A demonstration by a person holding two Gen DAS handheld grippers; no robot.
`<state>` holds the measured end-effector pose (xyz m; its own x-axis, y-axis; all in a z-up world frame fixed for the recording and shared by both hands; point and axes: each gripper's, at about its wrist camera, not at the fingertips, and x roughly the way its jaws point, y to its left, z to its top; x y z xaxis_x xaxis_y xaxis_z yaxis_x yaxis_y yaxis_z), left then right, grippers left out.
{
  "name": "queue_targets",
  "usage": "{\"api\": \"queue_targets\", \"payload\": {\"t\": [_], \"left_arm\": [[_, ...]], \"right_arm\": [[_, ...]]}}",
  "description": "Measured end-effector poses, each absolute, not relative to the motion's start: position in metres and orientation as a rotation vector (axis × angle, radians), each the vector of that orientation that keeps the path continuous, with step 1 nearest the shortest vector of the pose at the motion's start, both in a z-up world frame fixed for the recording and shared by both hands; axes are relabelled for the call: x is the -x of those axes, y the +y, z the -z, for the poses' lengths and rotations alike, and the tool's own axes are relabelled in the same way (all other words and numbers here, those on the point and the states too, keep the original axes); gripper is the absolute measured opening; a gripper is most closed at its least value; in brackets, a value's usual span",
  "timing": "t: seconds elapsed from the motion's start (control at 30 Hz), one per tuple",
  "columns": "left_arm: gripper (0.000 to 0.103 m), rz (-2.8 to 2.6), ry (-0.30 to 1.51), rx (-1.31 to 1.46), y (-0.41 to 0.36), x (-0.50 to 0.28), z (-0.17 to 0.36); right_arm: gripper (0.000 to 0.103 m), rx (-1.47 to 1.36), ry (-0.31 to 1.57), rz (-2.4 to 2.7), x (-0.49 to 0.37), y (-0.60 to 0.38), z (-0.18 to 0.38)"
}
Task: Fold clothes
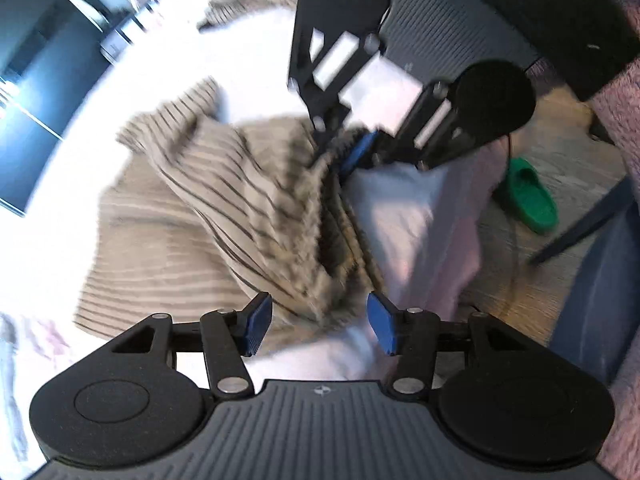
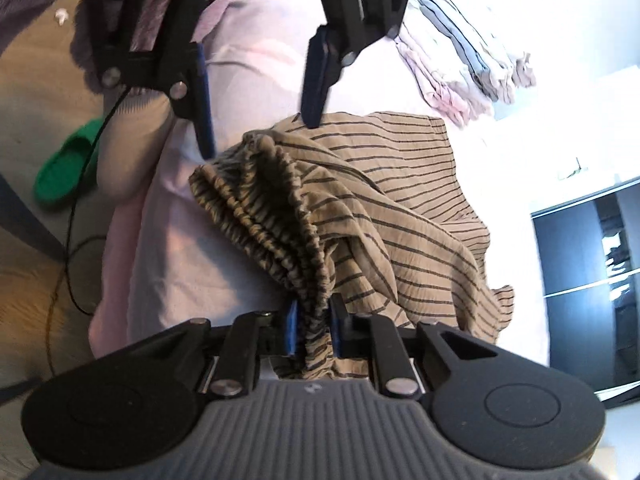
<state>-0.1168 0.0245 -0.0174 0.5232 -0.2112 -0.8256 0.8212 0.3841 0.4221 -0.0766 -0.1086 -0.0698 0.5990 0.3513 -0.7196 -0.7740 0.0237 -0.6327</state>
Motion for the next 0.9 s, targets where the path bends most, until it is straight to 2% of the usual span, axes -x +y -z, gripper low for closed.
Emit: {"api": "queue_targets", "payload": {"t": [0.17, 0.43, 0.9], "left_arm": [[0.054, 0.775, 0.66, -1.026, 0.013, 0.126, 0.016], [0.063, 0.698, 0.571, -1.285, -0.014, 0.136, 0.057], [0.064, 0.575, 0.446, -1.582, -0.022, 0.15, 0.107]], "right_arm": [[0.018, 1.166, 0.482, -0.933, 0.064, -0.107, 0.057], [0.018, 1.089, 0.549, -0.953, 0.048, -0.111, 0.043], [0.018, 0.938, 0.669, -0.997, 0.036, -0.108, 0.038]]}}
